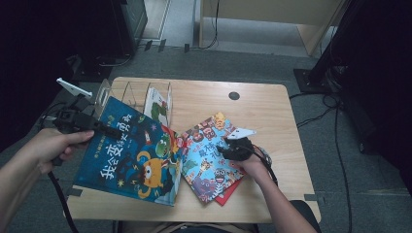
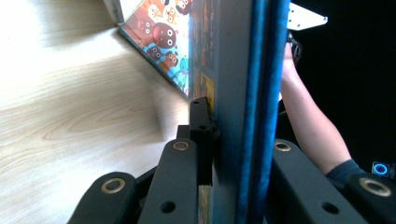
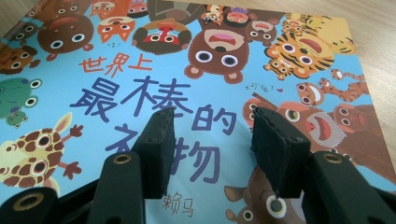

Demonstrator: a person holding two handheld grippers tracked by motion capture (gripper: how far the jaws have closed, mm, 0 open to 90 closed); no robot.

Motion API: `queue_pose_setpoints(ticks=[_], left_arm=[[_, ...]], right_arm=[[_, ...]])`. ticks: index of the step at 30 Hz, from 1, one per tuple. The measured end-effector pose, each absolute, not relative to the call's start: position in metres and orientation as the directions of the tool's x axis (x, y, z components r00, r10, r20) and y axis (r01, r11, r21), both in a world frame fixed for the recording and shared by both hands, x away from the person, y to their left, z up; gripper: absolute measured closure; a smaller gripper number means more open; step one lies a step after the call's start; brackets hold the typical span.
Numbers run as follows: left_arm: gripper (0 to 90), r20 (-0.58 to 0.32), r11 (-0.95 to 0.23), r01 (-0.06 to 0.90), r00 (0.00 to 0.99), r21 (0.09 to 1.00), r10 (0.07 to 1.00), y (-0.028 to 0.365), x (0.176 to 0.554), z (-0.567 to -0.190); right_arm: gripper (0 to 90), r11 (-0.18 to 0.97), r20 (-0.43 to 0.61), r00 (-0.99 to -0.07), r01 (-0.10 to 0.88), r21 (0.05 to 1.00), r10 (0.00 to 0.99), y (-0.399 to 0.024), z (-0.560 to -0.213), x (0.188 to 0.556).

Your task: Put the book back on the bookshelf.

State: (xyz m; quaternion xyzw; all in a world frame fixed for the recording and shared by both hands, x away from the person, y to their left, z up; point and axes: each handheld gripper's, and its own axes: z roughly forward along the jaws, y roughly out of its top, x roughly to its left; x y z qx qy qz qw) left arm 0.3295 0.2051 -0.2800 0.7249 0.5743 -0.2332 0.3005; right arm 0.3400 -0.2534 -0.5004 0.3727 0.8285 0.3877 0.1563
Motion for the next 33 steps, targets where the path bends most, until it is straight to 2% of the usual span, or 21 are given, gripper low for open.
queue_pose_setpoints(ticks=[33], left_arm=[[80.8, -0.641, -0.089, 0.989, 0.145, 0.119, 0.754, 0.255, 0.313, -0.278]], right_arm=[[48.2, 0.416, 0.030, -0.673, 0.492, 0.765, 0.739, -0.253, -0.502, 0.340]])
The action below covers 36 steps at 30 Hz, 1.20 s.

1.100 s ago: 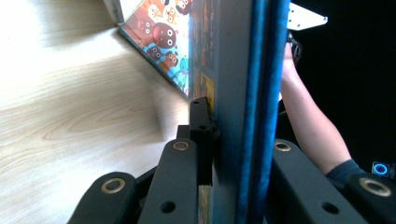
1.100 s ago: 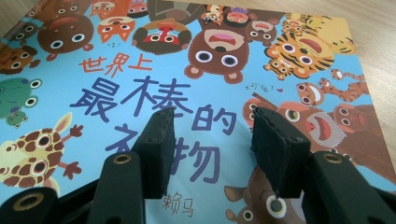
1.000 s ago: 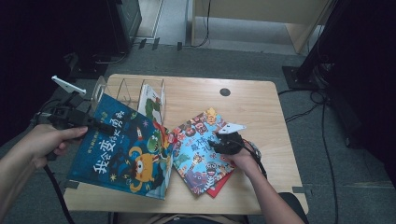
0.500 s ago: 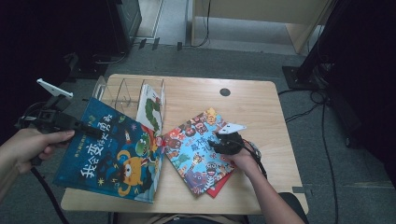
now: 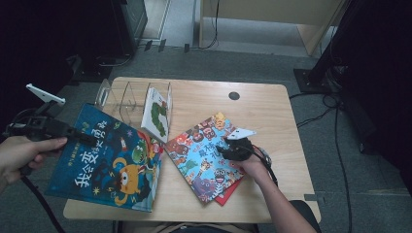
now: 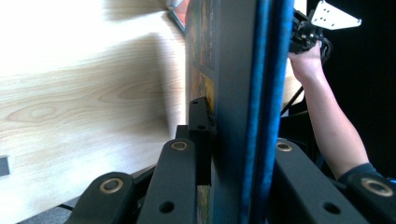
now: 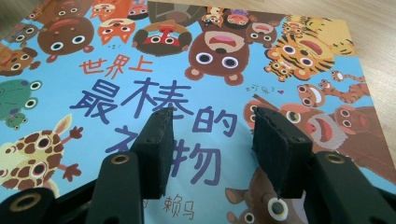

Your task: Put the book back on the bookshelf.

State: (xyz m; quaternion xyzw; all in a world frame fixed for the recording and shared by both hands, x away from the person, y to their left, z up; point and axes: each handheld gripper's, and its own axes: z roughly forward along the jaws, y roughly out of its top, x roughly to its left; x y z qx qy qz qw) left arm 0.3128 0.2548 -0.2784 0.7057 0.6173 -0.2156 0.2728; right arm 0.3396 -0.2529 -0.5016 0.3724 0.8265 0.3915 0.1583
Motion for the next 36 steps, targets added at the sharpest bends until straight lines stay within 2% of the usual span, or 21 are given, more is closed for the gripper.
queue_pose_setpoints(ticks=[16, 36], left_arm=[[80.7, -0.615, -0.045, 0.991, 0.114, 0.125, 0.780, 0.283, 0.310, -0.268], [81.4, -0.576, 0.013, 0.992, 0.062, 0.126, 0.815, 0.312, 0.332, -0.263]], right_arm=[[47.6, 0.415, 0.031, -0.673, 0.491, 0.766, 0.739, -0.253, -0.502, 0.339], [47.6, 0.417, 0.029, -0.674, 0.489, 0.766, 0.738, -0.253, -0.502, 0.339]])
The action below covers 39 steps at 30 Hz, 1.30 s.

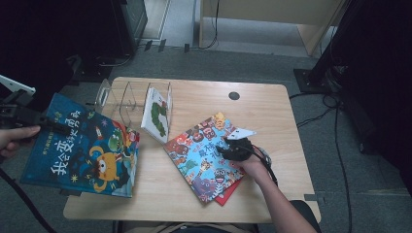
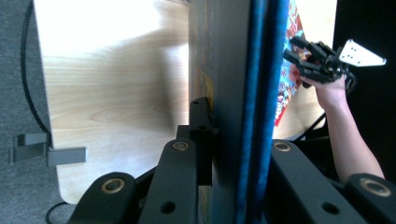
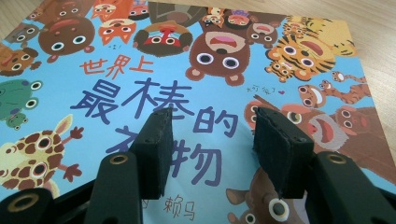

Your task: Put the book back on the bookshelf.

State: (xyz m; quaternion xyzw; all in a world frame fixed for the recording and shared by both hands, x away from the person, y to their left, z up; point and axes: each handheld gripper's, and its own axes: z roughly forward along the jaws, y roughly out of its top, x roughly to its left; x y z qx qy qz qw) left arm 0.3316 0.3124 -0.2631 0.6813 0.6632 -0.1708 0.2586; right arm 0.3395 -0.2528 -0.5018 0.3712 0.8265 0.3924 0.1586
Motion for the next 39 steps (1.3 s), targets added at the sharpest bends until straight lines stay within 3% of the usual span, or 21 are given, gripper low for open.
queue_pose_setpoints(ticks=[39], left_arm=[[82.2, -0.470, 0.045, 0.991, 0.020, 0.126, 0.882, 0.330, 0.368, -0.237]], right_arm=[[48.0, 0.403, 0.026, -0.671, 0.476, 0.781, 0.741, -0.254, -0.504, 0.335]])
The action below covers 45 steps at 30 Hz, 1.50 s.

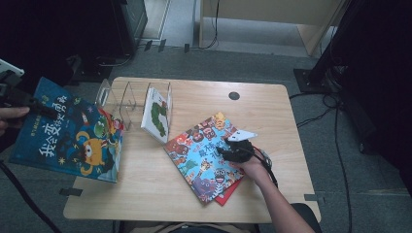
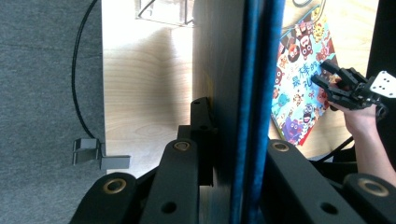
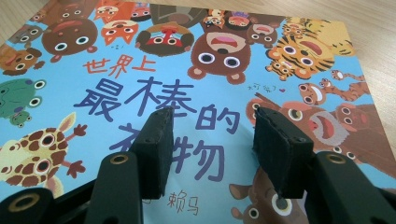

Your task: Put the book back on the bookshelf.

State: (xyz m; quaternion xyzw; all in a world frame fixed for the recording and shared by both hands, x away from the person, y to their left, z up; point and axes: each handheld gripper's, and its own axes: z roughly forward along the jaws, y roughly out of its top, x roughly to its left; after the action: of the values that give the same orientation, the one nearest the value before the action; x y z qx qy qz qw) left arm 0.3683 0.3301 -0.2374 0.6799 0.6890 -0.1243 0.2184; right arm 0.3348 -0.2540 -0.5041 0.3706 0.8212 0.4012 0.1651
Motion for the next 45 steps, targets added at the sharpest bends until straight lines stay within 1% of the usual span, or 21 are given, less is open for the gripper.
queue_pose_setpoints(ticks=[26, 32, 37, 45], left_arm=[[82.3, -0.404, 0.030, 0.994, 0.015, 0.104, 0.915, 0.311, 0.415, -0.230], [82.2, -0.415, 0.035, 0.994, 0.011, 0.101, 0.910, 0.311, 0.428, -0.232], [82.4, -0.407, 0.028, 0.995, 0.012, 0.092, 0.913, 0.312, 0.440, -0.235], [82.4, -0.404, 0.022, 0.995, 0.019, 0.098, 0.915, 0.312, 0.458, -0.236]], right_arm=[[46.5, 0.395, 0.057, -0.680, 0.490, 0.777, 0.731, -0.257, -0.501, 0.329], [46.5, 0.383, 0.068, -0.691, 0.477, 0.791, 0.720, -0.253, -0.501, 0.325], [46.6, 0.394, 0.065, -0.702, 0.470, 0.790, 0.709, -0.253, -0.500, 0.321], [46.6, 0.379, 0.074, -0.700, 0.469, 0.798, 0.711, -0.258, -0.499, 0.317]])
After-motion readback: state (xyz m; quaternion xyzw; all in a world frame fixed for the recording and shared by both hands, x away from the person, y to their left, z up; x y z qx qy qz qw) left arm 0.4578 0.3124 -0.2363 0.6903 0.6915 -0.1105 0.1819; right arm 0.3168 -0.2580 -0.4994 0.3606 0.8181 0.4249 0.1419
